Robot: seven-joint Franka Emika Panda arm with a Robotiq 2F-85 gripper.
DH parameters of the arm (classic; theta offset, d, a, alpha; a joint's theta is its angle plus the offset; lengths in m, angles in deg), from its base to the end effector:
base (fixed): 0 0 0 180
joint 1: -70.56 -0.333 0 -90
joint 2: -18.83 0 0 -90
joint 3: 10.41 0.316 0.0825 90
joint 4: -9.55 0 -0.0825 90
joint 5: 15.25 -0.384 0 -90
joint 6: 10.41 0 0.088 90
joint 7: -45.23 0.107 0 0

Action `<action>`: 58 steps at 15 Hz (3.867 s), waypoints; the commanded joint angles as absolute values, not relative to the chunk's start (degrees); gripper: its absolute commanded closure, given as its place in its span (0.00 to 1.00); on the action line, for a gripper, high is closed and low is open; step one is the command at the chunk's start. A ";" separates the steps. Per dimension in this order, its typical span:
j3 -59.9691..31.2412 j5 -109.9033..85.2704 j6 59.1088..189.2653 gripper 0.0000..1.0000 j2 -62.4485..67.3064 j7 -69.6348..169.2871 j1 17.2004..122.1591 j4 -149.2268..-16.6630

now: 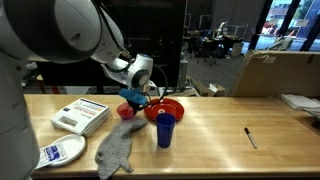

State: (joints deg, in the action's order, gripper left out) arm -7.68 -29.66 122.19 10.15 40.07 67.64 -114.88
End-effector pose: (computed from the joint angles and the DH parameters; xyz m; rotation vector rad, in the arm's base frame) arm 0.5503 0.0590 0.3235 -2.9502 -0.0244 0.0149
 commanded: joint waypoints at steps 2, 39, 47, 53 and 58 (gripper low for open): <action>-7.23 -30.31 121.43 0.99 7.65 41.10 68.24 -110.49; -5.09 -29.76 122.64 0.07 0.74 37.20 70.20 -101.95; -4.04 -29.51 122.23 0.00 1.21 34.50 69.95 -101.67; -3.39 -28.39 122.48 0.00 1.40 30.59 69.84 -101.92; -4.20 -24.13 124.01 0.00 1.96 30.47 68.78 -102.49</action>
State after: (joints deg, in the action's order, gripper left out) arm -3.51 -27.62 122.34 -0.35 29.72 69.66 -100.47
